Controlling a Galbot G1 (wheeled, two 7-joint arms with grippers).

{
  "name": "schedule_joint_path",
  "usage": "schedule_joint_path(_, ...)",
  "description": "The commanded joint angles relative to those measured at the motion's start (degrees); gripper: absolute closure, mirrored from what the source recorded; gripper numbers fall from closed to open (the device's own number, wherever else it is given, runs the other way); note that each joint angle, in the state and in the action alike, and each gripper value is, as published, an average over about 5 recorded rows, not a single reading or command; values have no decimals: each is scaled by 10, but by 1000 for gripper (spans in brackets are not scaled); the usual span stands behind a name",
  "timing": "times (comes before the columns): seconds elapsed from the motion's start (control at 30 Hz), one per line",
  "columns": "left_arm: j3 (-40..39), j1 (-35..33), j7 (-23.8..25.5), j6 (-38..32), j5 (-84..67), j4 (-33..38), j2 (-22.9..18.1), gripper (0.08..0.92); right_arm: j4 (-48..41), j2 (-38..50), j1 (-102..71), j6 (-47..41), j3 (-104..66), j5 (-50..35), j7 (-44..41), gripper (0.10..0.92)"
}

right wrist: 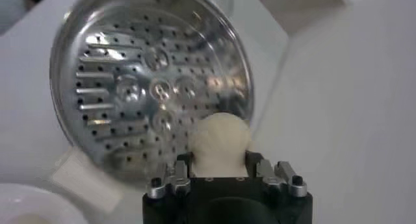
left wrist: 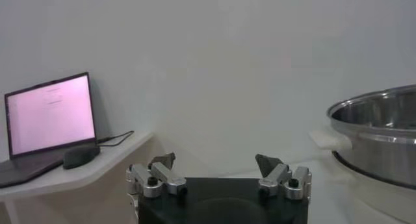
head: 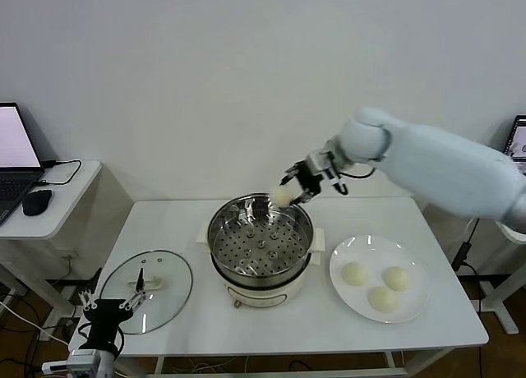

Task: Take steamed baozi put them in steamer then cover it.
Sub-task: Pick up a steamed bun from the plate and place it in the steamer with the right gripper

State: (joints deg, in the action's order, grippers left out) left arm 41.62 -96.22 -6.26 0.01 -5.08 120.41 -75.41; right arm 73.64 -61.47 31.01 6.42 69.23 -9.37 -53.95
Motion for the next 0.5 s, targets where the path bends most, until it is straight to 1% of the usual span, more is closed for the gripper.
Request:
schedule_joint_path(0.03, 1, 0, 0, 0, 0, -1, 0, 177, -59, -93, 2, 108, 55, 94, 8, 499)
schedule_joint_path(0.3, 7, 1, 0, -1, -3, -6, 0, 177, -110, -103, -42, 176, 41, 199, 37, 499)
schedule_joint_path(0.5, 7, 5, 0, -1, -3, -10, 1, 177, -135, -104, -61, 203, 27, 243, 52, 499)
